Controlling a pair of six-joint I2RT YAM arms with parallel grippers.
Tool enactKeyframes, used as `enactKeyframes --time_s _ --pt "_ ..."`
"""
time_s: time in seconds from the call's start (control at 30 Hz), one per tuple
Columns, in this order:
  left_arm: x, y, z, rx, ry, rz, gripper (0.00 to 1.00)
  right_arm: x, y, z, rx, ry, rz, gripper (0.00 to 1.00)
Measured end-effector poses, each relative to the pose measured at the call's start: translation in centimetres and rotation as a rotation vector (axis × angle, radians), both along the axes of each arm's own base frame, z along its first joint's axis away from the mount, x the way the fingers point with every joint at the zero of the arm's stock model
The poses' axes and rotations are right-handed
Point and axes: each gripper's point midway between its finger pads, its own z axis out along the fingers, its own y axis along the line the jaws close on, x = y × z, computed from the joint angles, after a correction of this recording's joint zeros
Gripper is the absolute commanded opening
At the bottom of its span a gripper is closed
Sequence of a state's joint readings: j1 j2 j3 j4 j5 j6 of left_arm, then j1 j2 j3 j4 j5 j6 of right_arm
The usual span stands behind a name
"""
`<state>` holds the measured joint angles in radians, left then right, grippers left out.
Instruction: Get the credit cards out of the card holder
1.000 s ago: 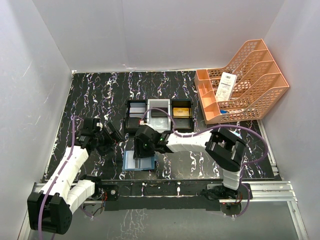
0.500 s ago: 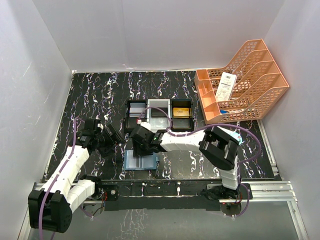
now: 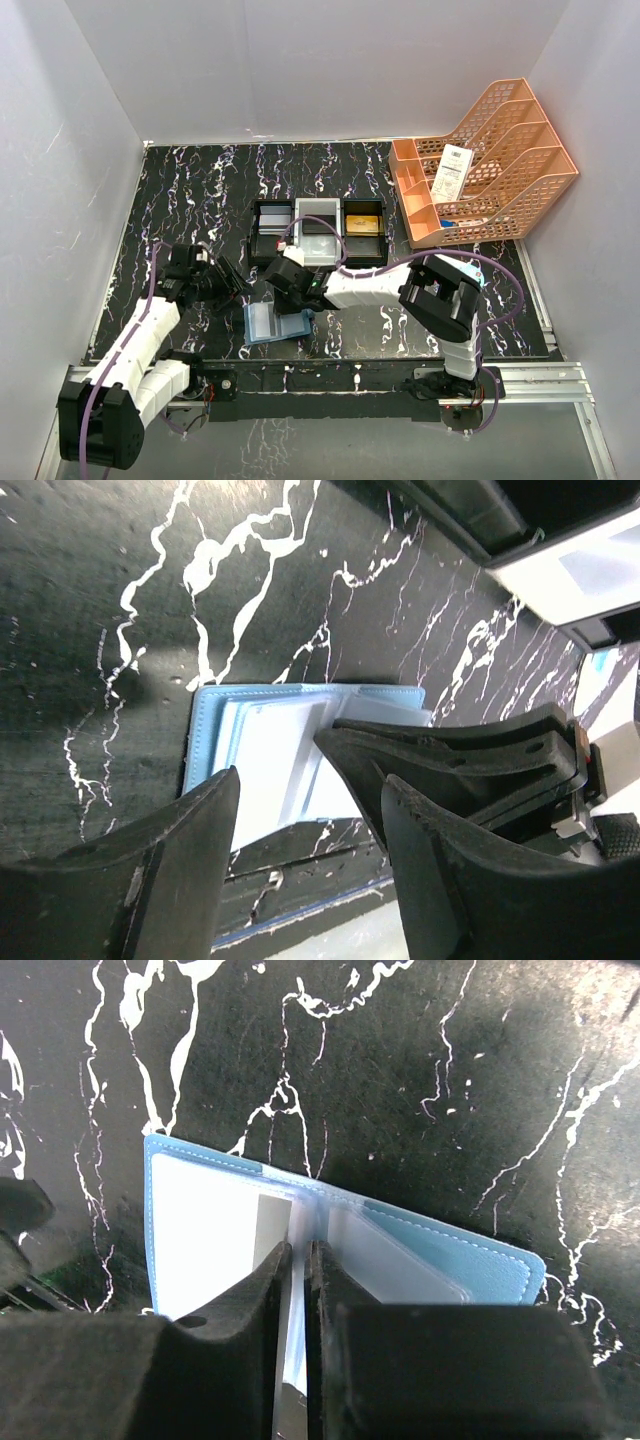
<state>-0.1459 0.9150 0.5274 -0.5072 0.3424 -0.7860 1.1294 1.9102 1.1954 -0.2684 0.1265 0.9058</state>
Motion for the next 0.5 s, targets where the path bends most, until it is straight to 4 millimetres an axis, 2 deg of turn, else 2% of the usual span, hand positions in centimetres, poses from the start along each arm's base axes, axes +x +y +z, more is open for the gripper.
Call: enactKeyframes --time_s 0.5 --pt "-1.0 -1.3 -1.1 -0.072 0.049 -0.026 0.50 0.1 0.1 -0.3 0.160 0.068 -0.038 0.03"
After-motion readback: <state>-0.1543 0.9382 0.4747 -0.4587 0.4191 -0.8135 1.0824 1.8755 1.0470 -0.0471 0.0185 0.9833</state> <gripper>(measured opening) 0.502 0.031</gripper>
